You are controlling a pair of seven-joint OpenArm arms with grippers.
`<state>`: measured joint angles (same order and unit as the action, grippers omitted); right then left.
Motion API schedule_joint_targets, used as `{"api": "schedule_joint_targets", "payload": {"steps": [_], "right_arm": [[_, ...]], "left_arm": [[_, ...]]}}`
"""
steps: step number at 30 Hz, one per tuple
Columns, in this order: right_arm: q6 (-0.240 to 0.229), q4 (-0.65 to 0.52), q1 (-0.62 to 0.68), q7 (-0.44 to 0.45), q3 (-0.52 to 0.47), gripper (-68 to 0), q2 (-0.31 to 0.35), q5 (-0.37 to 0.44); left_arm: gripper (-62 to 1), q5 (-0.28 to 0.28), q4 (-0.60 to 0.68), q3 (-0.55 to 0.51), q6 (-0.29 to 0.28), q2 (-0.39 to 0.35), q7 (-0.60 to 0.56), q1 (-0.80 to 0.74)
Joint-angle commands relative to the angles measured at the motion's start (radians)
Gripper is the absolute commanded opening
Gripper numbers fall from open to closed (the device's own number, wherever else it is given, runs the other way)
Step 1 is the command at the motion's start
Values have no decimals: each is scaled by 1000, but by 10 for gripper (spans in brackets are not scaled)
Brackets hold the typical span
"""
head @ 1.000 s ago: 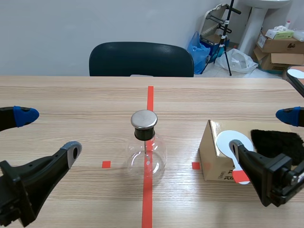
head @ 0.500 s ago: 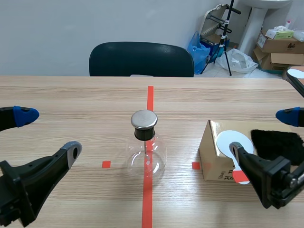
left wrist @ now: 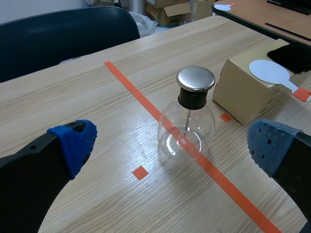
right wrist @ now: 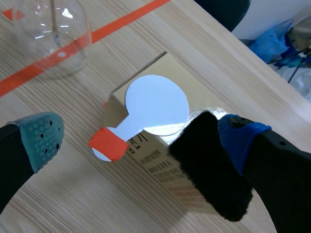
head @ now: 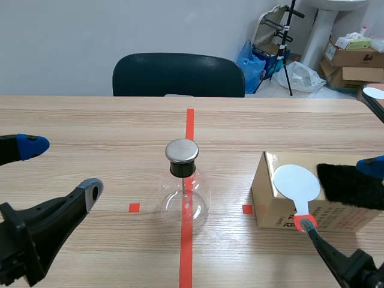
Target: Do the electroscope experiment
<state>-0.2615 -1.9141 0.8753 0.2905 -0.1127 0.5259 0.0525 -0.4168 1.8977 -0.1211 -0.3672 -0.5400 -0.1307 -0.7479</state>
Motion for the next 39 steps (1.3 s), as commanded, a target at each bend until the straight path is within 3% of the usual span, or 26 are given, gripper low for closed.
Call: {"api": "schedule_joint_targets", "payload": {"steps": [1,13,19,27,34,39], "right_arm": [[32,-15,11,27,-11,4,-7,-34],[238,-14,95,126,-10,4,-135,-441],[259,-8,97,124,-10,4,-215,-637],[402,53,87,123,45,4,-241,-821],[600,182,11,113,124,4,-241,-915],[663,251,-48,55,177,4,-241,-963]], "left_arm": [[14,-6,17,-1,5,5,-14,1],[14,-6,17,-1,5,5,-13,1],[14,-6,17,-1,5,5,-10,1],[14,-6,17,-1,5,5,-10,1],[14,-6,17,-1,5,5,-10,1],[14,-6,17,-1,5,5,-10,1]]}}
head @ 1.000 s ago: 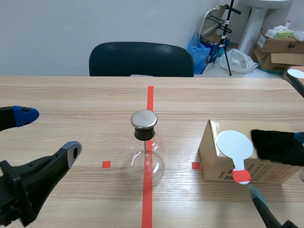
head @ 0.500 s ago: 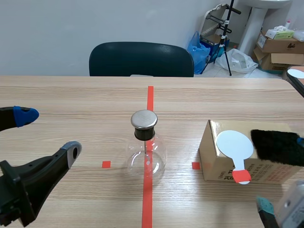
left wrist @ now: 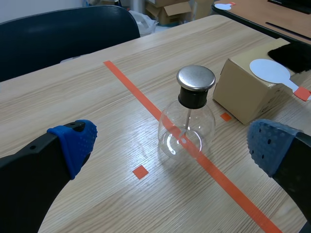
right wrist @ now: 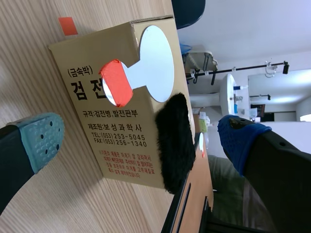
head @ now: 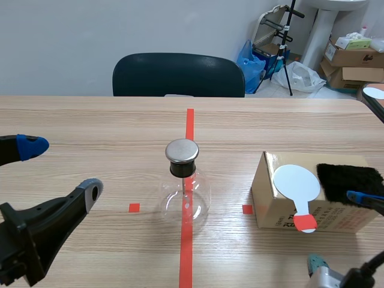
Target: Do the electroscope experiment
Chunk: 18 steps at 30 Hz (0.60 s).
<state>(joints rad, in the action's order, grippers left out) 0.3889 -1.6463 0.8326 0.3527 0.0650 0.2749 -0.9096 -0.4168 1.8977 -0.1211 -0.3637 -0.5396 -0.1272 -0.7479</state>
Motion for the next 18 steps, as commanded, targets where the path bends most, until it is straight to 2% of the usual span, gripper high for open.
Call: {"api": "schedule_joint_targets", "payload": {"steps": [1,4,8,14,18], "right_arm": [[19,-6,-18,-19,10,4,10,-7],[56,20,-55,-69,45,4,10,-16],[83,40,-101,-156,97,4,10,-53],[87,69,-163,-295,163,4,-6,-124],[87,105,-200,-333,174,4,-40,-190]], "left_arm": [[14,-6,17,-1,2,5,-13,1],[14,-6,17,-1,2,5,-13,1],[14,-6,17,-1,2,5,-13,1],[14,-6,17,-1,2,5,-13,1],[14,-6,17,-1,2,5,-14,1]]}}
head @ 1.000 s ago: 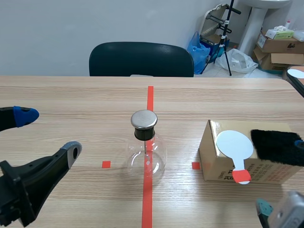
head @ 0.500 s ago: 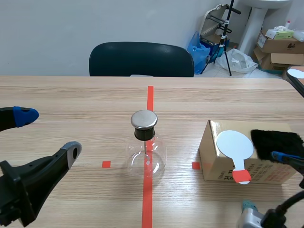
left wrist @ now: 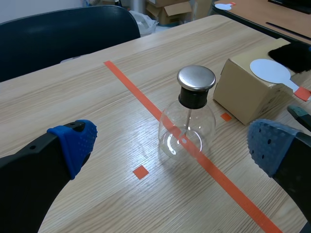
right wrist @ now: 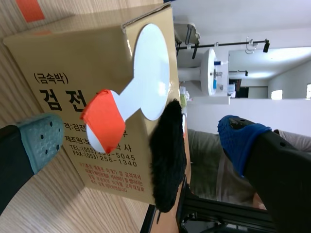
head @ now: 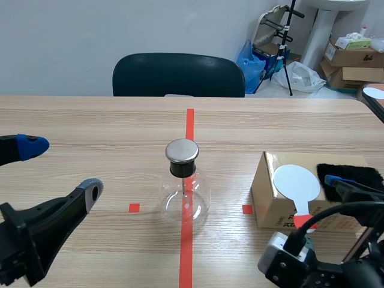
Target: Do the electroscope experiment
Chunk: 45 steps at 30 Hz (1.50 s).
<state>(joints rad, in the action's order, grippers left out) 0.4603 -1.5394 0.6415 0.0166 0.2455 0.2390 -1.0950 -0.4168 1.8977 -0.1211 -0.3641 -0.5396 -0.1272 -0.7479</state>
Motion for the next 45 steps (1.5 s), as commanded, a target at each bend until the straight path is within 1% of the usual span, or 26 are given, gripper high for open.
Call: {"api": "schedule_joint_targets", "payload": {"steps": [1,7,9,13,17,21,45], "right_arm": [[16,5,-14,4,-6,4,-11,-17],[19,11,-35,4,9,4,-21,-63],[19,11,-44,-8,21,4,-21,-68],[19,11,-46,-26,31,4,-32,-109],[19,11,-45,-28,31,4,-32,-110],[19,11,-45,-56,31,4,-32,-111],[19,11,-43,-63,31,4,-32,-125]], "left_arm": [[14,-6,17,-1,2,5,-14,1],[14,-6,17,-1,2,5,-13,1],[14,-6,17,-1,2,5,-14,1],[14,-6,17,-1,2,5,-14,1],[14,-6,17,-1,2,5,-13,1],[14,-6,17,-1,2,5,-13,1],[14,-6,17,-1,2,5,-10,0]]}}
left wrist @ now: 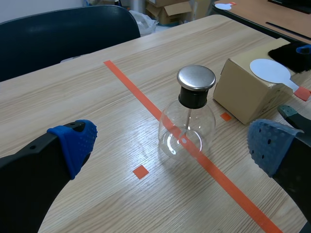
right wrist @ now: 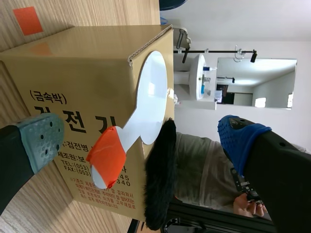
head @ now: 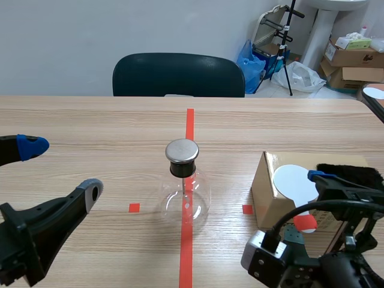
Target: Do the electroscope experiment
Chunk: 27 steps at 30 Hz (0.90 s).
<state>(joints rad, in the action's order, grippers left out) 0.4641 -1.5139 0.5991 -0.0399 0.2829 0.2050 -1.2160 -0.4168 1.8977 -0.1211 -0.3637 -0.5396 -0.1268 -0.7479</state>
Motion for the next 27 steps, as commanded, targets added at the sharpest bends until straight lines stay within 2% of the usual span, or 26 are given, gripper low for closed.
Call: {"api": "schedule_joint_targets", "payload": {"steps": [1,4,14,27], "right_arm": [[15,-14,-1,-7,-7,-19,2,-4],[15,-14,-1,-6,-7,-136,2,-4],[15,-14,-1,-7,-7,-651,2,-4],[15,-14,-1,-7,-7,-667,2,-4]], "left_arm": [[14,-6,17,-1,2,5,-11,0],[14,-6,17,-1,2,5,-11,0],[14,-6,17,-1,2,5,-11,0],[14,-6,17,-1,2,5,-11,0]]}}
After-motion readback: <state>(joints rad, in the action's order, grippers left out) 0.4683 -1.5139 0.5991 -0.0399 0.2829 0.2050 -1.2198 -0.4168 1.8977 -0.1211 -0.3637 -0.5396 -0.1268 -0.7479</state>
